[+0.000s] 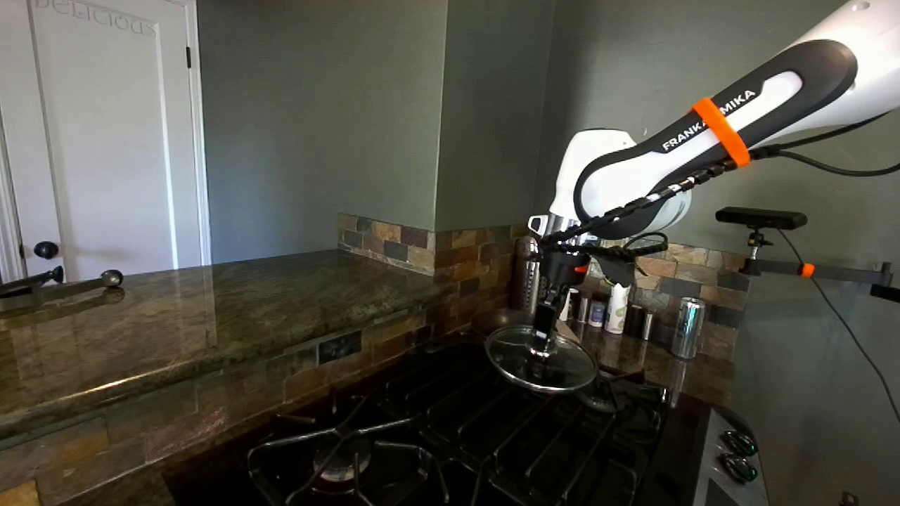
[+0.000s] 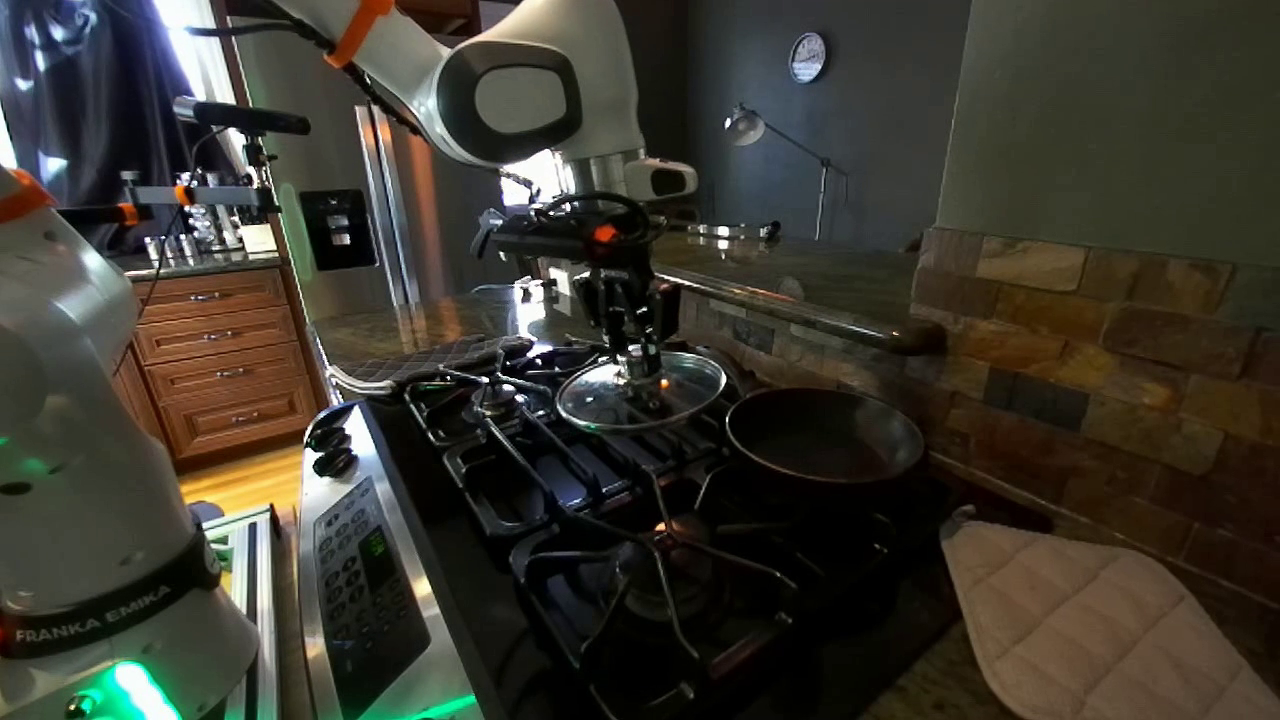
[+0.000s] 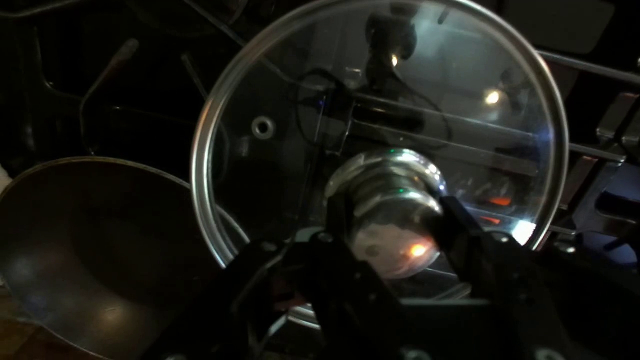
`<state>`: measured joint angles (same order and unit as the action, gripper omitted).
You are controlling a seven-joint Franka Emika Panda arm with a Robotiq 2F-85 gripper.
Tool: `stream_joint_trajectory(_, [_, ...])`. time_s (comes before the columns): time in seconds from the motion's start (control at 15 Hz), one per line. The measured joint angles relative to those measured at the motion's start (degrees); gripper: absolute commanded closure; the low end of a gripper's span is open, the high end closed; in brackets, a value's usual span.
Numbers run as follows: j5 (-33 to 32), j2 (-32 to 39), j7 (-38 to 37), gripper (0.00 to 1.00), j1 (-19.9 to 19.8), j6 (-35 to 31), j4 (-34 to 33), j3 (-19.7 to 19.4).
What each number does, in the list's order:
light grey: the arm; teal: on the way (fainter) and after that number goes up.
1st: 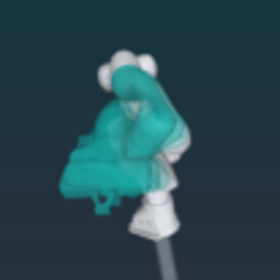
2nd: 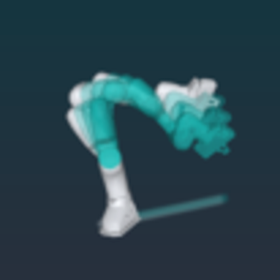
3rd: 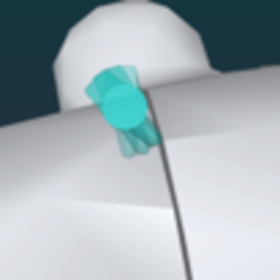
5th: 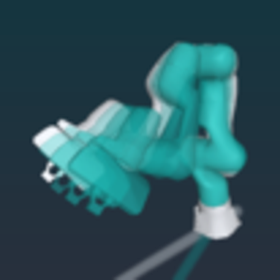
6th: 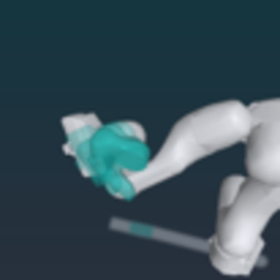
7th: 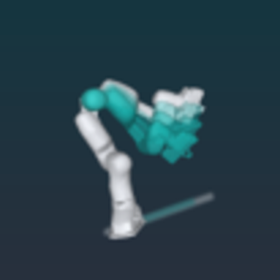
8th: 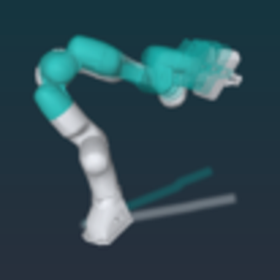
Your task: Move the black pan to the right then put the lid on top
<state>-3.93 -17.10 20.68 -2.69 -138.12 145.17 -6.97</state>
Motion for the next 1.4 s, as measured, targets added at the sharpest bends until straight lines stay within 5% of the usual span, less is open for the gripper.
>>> stream_joint_trajectory(0.67, [0.1, 2.1, 0.3, 0.77, -1.8, 0.0, -3.3, -3.0])
stream_joint_trajectory(1.4, [0.6, 12.6, 1.1, 0.77, -2.8, 3.8, -18.1, -4.3])
